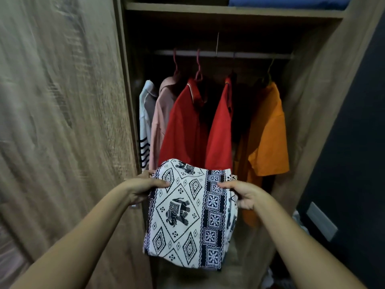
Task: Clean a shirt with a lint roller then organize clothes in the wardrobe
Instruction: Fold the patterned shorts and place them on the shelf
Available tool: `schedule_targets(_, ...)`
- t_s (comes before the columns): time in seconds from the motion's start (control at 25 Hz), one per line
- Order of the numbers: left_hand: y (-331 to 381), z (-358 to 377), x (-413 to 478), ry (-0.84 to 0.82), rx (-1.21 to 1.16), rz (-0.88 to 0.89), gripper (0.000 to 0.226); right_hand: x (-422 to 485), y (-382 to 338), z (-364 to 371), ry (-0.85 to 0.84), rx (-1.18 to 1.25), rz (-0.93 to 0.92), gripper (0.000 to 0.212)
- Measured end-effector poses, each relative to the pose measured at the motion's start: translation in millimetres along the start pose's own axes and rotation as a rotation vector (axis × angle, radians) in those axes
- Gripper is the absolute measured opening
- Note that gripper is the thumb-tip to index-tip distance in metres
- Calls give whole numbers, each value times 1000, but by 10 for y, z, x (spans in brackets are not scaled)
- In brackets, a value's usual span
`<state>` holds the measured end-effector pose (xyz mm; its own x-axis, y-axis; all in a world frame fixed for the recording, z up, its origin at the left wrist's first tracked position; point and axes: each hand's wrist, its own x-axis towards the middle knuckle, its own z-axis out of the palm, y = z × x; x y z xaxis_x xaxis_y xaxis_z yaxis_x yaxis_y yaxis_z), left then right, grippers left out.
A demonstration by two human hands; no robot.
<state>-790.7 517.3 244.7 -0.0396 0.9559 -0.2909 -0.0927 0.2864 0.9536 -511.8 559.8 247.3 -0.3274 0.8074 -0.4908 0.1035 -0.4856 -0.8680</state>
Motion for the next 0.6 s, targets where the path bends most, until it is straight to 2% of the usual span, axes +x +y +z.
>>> schedule_targets(0.04,-4,9,20,26,33,12,64,8,2,-2,22,-39,15,22)
schedule_targets(0.08,3,31,20,43,57,35,64,1,8,-2,50,-65,27,39)
schedule_targets(0.16,32,82,-32,53,89,151,60,33,11,3,120,4,-12,100)
schedule_targets(0.2,40,88,-51,31,99,227,64,36,0,3,143,82,-73,119)
schedule_targets(0.32,70,90,-136,-84,139,371,94,-10,-57,-9,141,34,-300,148)
schedule_targets(0.36,94,103,-171,-106,156,412,99,-64,-85,-12,114,-21,-383,147)
schedule_targets(0.4,122,116,-198,-108,174,461,102,-99,-104,-31,108,-82,-469,137)
schedule_targets(0.48,201,133,-240,-99,200,564,103,-224,-156,-49,119,-186,-651,105)
schedule_targets(0.6,342,157,-312,-125,135,604,97,-361,-251,-80,164,-188,-896,76)
